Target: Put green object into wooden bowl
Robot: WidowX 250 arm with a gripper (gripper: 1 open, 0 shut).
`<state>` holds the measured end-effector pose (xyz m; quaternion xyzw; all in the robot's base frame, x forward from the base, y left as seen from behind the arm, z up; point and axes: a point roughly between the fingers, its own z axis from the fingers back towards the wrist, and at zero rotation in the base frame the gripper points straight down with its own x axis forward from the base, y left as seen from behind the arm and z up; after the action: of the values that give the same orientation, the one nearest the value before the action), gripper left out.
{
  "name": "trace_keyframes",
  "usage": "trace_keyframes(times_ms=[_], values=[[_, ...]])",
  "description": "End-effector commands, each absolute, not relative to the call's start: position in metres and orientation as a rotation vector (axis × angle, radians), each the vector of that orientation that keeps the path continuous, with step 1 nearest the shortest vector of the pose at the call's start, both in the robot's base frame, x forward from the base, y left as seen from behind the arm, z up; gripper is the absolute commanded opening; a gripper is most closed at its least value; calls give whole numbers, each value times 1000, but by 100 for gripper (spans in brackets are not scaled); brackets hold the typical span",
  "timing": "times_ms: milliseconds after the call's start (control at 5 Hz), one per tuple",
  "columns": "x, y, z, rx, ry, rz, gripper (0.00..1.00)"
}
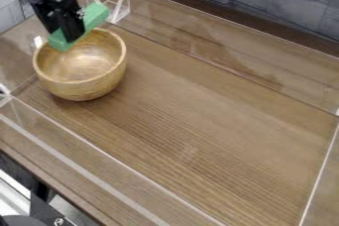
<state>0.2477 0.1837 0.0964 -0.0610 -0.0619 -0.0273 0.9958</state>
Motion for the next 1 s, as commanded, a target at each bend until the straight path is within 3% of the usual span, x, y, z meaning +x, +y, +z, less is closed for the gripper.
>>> trace_keyframes(times_ms=[0,200,400,800], values=[[253,188,124,-76,-176,-78,0],[248,185,136,-85,-176,-81,100],[244,183,153,-89,-181,-77,100],[251,197,145,-112,-167,-120,100]])
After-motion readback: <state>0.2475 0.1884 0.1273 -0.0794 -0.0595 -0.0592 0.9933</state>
